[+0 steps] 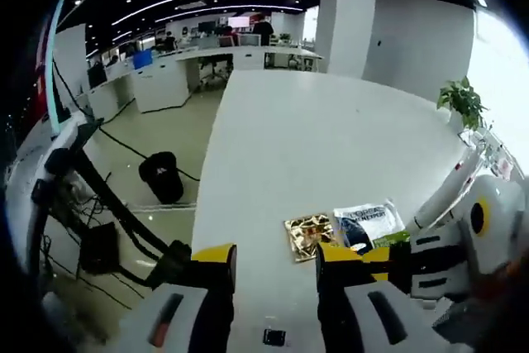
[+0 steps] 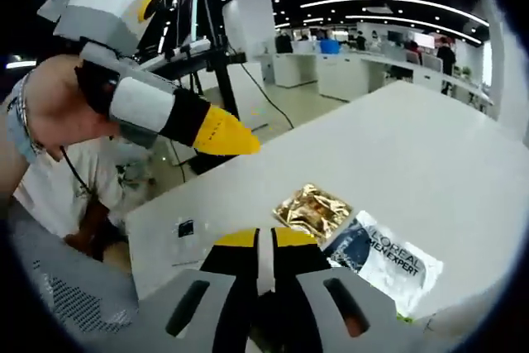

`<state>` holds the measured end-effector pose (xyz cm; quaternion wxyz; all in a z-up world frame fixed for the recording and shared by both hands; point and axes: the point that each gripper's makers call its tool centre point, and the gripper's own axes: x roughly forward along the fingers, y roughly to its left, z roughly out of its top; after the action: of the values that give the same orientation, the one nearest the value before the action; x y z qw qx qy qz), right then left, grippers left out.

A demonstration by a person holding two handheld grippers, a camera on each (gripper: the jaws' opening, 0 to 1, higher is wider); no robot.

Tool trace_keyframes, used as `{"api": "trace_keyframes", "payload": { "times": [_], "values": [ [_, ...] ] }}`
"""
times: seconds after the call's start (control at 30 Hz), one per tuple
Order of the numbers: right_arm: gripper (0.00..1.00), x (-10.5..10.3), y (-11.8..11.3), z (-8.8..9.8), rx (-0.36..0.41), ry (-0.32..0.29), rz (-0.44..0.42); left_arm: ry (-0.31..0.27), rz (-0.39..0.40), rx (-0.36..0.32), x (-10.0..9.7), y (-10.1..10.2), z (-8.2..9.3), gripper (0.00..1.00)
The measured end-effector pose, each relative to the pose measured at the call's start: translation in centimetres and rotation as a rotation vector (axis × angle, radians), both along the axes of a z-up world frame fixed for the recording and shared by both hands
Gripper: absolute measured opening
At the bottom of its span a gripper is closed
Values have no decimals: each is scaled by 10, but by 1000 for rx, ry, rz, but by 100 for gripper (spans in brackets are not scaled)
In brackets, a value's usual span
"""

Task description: Arrange the skincare products in the storage area until every visible bottle or jar stands upright without overlapping.

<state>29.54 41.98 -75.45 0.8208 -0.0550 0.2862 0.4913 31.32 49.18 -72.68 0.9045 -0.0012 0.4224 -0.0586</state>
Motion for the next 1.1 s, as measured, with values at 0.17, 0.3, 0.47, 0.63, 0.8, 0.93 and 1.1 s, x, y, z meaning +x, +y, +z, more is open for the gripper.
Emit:
{"api": "trace_keyframes", "payload": {
  "times": [0.17, 0.3, 0.47, 0.63, 0.8, 0.93, 1.1],
  "values": [
    [6, -42, -7, 26, 71, 52, 111, 131, -76, 74, -35, -4, -27, 55],
    [6, -64, -25, 54, 133, 71, 123, 228, -121, 0, -55, -23, -59, 60],
    [4, -66, -44, 67, 168, 63, 75, 329, -177, 128, -63, -11, -82, 61],
    [3, -61, -59, 68, 153, 43, 36, 318, -150, 85, -57, -20, -87, 62],
    [2, -59, -64, 65, 152, 74, -2, 289, -130, 72, -56, -17, -87, 57],
    [1, -61, -63, 65, 162, 74, -2, 288, -133, 67, -57, -15, -85, 43],
    [2, -58, -67, 64, 163, 64, 1, 324, -127, 52, -61, -17, -83, 42]
  ]
}}
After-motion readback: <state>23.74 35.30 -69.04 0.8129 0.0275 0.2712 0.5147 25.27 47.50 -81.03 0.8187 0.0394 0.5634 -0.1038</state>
